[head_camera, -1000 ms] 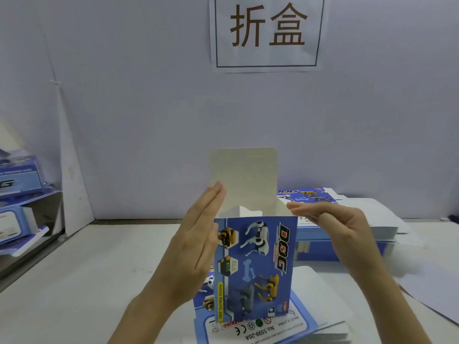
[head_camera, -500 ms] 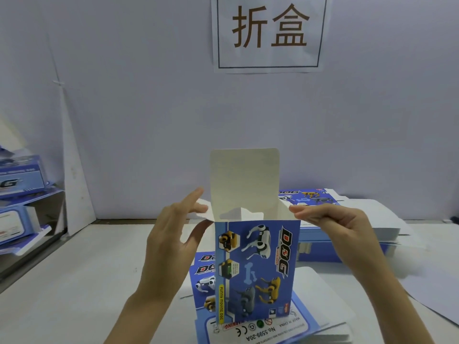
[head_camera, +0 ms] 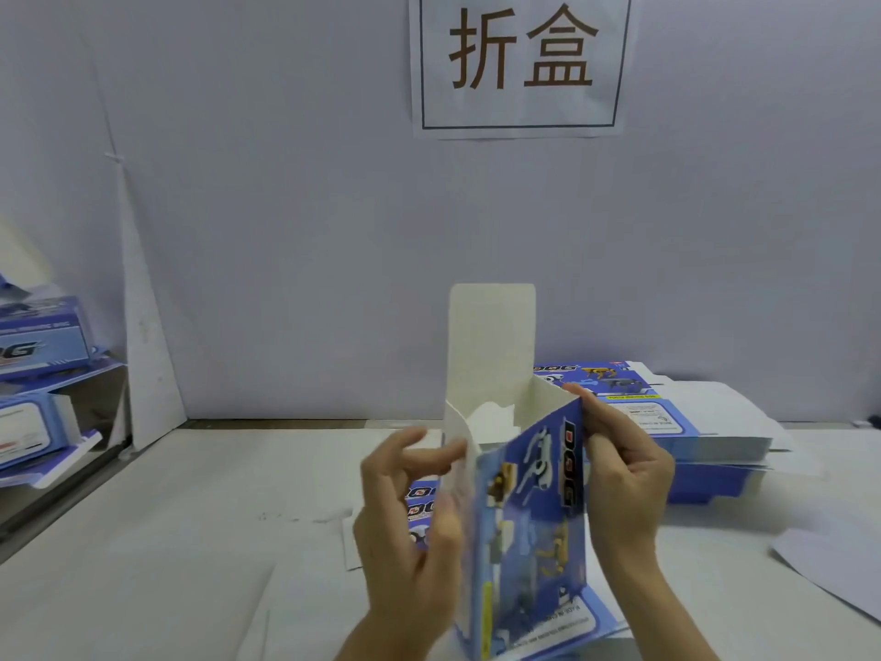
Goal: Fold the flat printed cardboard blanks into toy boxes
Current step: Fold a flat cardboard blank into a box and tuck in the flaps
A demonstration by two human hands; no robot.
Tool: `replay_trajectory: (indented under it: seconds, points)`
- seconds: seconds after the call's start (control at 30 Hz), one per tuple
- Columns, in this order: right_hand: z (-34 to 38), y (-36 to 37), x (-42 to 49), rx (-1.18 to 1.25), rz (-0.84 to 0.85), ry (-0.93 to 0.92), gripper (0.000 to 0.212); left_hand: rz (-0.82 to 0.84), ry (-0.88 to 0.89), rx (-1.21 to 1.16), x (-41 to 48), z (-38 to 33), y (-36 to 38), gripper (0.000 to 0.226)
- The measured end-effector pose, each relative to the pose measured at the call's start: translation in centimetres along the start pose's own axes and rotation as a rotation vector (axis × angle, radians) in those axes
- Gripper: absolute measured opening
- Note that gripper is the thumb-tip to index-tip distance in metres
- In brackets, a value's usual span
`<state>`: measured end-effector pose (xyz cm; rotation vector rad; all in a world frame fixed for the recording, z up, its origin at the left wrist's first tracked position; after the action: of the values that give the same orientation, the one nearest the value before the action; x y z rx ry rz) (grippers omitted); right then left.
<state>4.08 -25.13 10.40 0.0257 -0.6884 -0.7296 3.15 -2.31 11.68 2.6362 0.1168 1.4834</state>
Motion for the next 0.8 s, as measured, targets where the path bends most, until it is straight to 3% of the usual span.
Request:
replay_trajectory:
  seconds: [0.17, 0.33, 0.5, 0.67, 0.8]
  points:
    - [0.1, -1.6, 0.0, 0.047, -0.148, -0.037, 0.056, 0.166, 0.161, 0.189, -0.7, -0.5, 2.1, 0.040]
    - [2.0, -0.9, 0.2, -0.005, -0.086, -0.145, 0.048, 0.078, -0.272, -0.127, 0.3, 5.5, -0.1, 0.072]
    - [2.8, 0.6, -0.4, -0.081, 0.020, -0.201, 0.036, 0.288, -0.714, -0.296, -0.7, 10.5, 0.1, 0.112]
    - [4.4, 0.5, 1.2, -0.068, 0.077, -0.174, 0.030, 0.498, -0.777, -0.107, -0.6, 11.5, -0.6, 0.078]
    - [6.7, 2.2, 4.9, -0.163, 0.120, -0.150, 0.022, 0.597, -0.763, -0.052, -0.5, 11.3, -0.6, 0.073]
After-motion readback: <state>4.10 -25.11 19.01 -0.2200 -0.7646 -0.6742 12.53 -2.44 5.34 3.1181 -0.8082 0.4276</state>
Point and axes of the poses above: each hand's wrist, its own x-axis towards the middle knuckle, its own y-axis out of the palm, z = x × y, the point moved 9 cm from there along x, towards the middle knuckle, and after that the axes turned 5 degrees about -x, right-handed, at the moved point
